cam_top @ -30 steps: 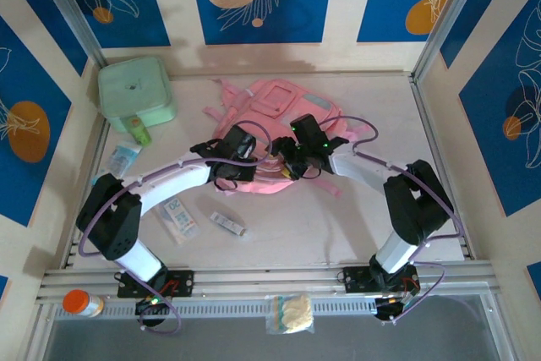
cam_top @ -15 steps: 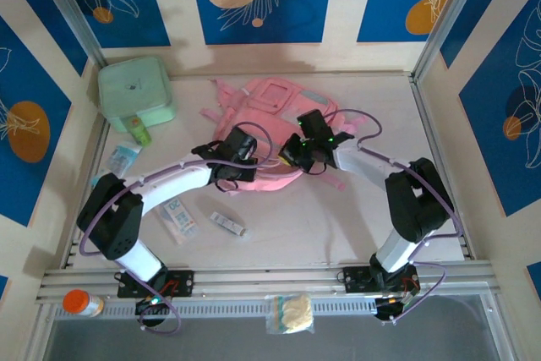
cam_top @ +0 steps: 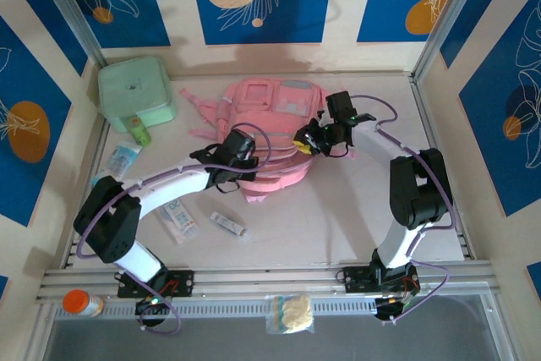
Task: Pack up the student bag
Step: Unzip the student bag at the top-center of the table.
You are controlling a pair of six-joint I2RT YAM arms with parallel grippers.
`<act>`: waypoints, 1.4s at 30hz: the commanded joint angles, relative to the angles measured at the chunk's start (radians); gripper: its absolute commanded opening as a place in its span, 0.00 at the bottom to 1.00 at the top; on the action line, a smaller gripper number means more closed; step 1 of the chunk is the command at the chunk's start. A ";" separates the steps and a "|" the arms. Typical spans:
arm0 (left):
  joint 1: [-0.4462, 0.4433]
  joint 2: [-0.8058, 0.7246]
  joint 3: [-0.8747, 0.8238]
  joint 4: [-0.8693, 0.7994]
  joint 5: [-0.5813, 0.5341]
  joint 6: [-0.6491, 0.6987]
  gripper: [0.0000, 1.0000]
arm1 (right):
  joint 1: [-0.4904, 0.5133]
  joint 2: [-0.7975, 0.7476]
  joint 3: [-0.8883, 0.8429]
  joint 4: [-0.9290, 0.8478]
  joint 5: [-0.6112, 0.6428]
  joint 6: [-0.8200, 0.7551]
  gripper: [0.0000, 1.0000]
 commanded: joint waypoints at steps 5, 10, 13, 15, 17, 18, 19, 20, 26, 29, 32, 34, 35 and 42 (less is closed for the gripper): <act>0.003 0.009 0.036 -0.083 0.041 -0.014 0.00 | 0.115 -0.119 -0.132 0.109 0.040 0.236 0.62; 0.001 0.020 0.044 -0.077 0.042 -0.012 0.00 | 0.227 -0.076 -0.129 0.208 0.112 0.385 0.70; 0.001 0.026 0.047 -0.077 0.048 -0.015 0.00 | 0.251 -0.043 -0.107 0.238 0.172 0.429 0.72; 0.002 0.029 0.047 -0.070 0.051 -0.017 0.00 | 0.258 -0.008 -0.085 0.250 0.197 0.455 0.71; 0.001 0.032 0.049 -0.064 0.056 -0.016 0.00 | 0.265 0.017 -0.064 0.256 0.237 0.449 0.63; 0.001 0.033 0.050 -0.068 0.057 -0.016 0.00 | 0.266 0.023 -0.054 0.245 0.263 0.444 0.61; 0.001 0.034 0.051 -0.069 0.057 -0.016 0.00 | 0.269 0.024 -0.049 0.249 0.281 0.433 0.58; 0.001 0.033 0.051 -0.069 0.053 -0.015 0.00 | 0.272 0.023 -0.043 0.247 0.308 0.419 0.54; 0.001 0.020 0.040 -0.082 0.025 -0.014 0.00 | 0.279 0.025 -0.010 0.214 0.329 0.329 0.13; 0.000 -0.006 0.016 -0.085 0.023 -0.023 0.00 | 0.281 0.017 0.011 0.190 0.310 0.268 0.00; 0.000 -0.053 -0.019 -0.105 -0.010 -0.037 0.00 | 0.272 -0.007 0.027 0.145 0.269 0.179 0.00; 0.000 -0.097 -0.052 -0.115 -0.027 -0.049 0.00 | 0.257 -0.025 0.035 0.103 0.230 0.128 0.00; -0.001 -0.120 -0.069 -0.120 -0.024 -0.058 0.00 | 0.242 -0.036 0.033 0.099 0.192 0.091 0.00; -0.021 -0.191 -0.151 -0.139 -0.034 -0.066 0.00 | 0.057 -0.092 0.058 -0.012 -0.014 -0.092 0.00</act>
